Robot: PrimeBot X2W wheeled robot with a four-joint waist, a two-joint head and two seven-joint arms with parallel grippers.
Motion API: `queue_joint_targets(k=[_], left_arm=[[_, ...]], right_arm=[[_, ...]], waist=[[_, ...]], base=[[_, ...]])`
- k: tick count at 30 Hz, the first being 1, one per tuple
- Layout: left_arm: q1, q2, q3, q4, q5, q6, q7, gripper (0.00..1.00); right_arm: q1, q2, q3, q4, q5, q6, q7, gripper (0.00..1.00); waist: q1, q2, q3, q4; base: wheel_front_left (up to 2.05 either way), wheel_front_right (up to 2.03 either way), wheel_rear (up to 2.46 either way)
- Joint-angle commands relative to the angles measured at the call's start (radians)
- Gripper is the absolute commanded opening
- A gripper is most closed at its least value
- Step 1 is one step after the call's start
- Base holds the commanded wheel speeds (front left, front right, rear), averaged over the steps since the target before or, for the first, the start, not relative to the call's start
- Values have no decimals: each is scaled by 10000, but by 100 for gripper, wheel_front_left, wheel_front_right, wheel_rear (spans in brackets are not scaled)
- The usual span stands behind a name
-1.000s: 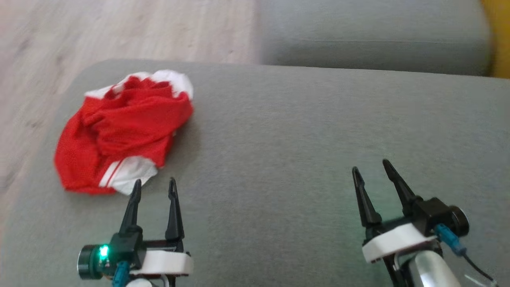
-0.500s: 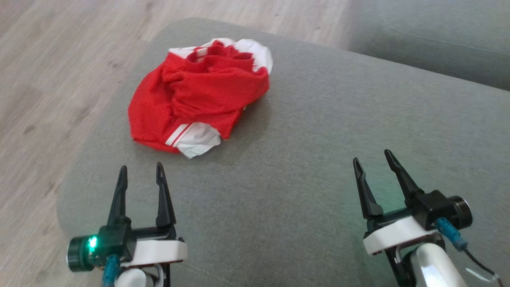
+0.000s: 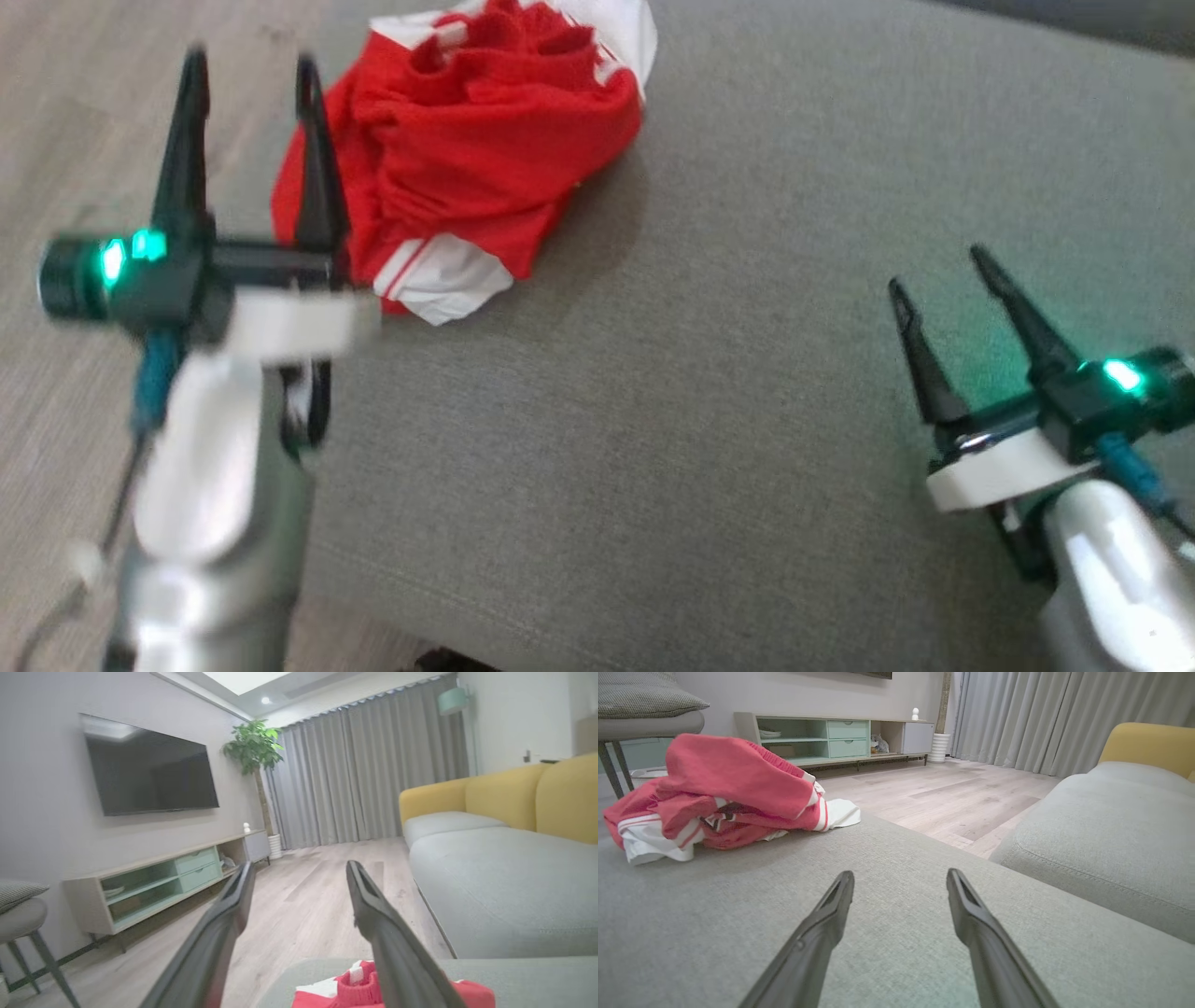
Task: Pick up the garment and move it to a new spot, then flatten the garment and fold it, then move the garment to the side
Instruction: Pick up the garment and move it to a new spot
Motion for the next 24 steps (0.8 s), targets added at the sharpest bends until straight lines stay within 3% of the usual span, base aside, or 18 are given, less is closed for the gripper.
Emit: queue_joint_targets(k=[1,3,4,8,11,18,19,20,24], left_arm=[[-831,422,301,263,26,-220,-38,100],[-1866,596,262,1362,2,-505,-26,100],[-2843,747,250,2407,-15,-669,296,100],[-4394,942,199,4424,-159,-964,1492,100],[-5043,1272,-42,5850,197,-866,2363,100],[-5297,1282,-126,8025,139,-809,3331,100],[-5314,1261,-175,8229,113,-918,3316,56],[-5346,1222,-193,8379,48,-1028,3232,0],[-5565,1209,-348,8524,80,-1097,2440,0]], right_arm=[[-326,-251,245,-421,-54,-7,-109,100],[-458,-531,285,-541,-22,-7,-109,100],[-577,-783,336,-684,-6,-7,-109,100],[-751,-1226,353,-947,12,-7,-109,100],[-791,-1405,338,-1082,30,-7,-109,100],[-802,-1474,288,-1179,52,-7,-109,100],[-802,-1458,284,-1177,51,-7,-109,100],[-806,-1440,285,-1165,53,-7,-109,100],[-750,-1249,357,-1035,63,-7,-109,100]], waist=[[-2,0,657,-364],[-2,0,948,-551],[-2,0,1265,-760],[-2,0,1817,-1109],[-2,0,2085,-1339],[-2,0,2333,-1618],[-2,0,2338,-1637],[-2,0,2328,-1651],[-2,0,2034,-1649]], base=[[0,0,0],[0,0,0],[0,0,0],[0,0,0],[0,0,0],[0,0,0],[0,0,0],[0,0,0],[0,0,0]])
